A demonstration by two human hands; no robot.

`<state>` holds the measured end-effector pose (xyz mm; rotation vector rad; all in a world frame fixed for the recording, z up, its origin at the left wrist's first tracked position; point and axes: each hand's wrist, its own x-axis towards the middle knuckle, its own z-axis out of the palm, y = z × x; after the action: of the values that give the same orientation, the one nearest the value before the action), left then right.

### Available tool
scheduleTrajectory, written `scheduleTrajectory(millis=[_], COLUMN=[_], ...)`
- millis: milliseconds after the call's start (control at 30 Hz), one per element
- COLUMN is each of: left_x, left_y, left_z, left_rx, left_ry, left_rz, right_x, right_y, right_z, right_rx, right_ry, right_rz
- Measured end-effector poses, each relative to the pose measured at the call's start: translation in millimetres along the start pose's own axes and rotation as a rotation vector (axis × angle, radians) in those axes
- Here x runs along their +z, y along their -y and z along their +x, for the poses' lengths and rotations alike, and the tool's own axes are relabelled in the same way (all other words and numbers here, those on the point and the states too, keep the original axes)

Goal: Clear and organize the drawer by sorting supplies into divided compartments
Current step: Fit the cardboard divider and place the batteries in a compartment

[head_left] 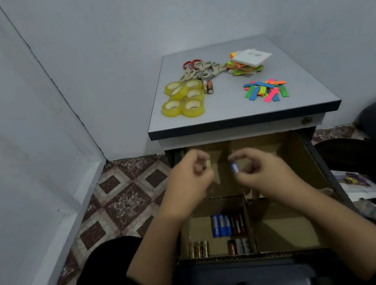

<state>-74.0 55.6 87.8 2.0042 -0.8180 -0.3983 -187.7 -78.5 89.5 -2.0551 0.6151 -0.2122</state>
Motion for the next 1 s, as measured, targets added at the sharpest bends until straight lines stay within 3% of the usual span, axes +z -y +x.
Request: scheduleTrajectory(millis=[100,200,367,567,733,1000], left_x=[2,-3,-6,-5,-3,-2], left_y=[28,34,39,43,43,44], left_z=[-21,-19,-9,-12,-9,-10], left_rx=[-0.144,-0.181,-0.243,-0.268,-0.260,-0.256], left_ry=[0.044,-0.043,-0.201,-0.208,-0.201,-0.175], left_rz=[-0.115,-0.277,-0.499,-0.542,-0.552,-0.560], right_x=[22,45,85,112,114,111], right_y=[-6,-6,-9,-10,-5,-9], right_z=[-15,-21,-5,16,16,16], right_rx=[0.067,0.153,0.027,-0.055,-0.103,-0.121], right_ry=[0.164,0.298,0.384,0.529,0.527,0.484], right_rz=[-0.043,-0.044,-0.412,-0.783,-0.923,-0.890])
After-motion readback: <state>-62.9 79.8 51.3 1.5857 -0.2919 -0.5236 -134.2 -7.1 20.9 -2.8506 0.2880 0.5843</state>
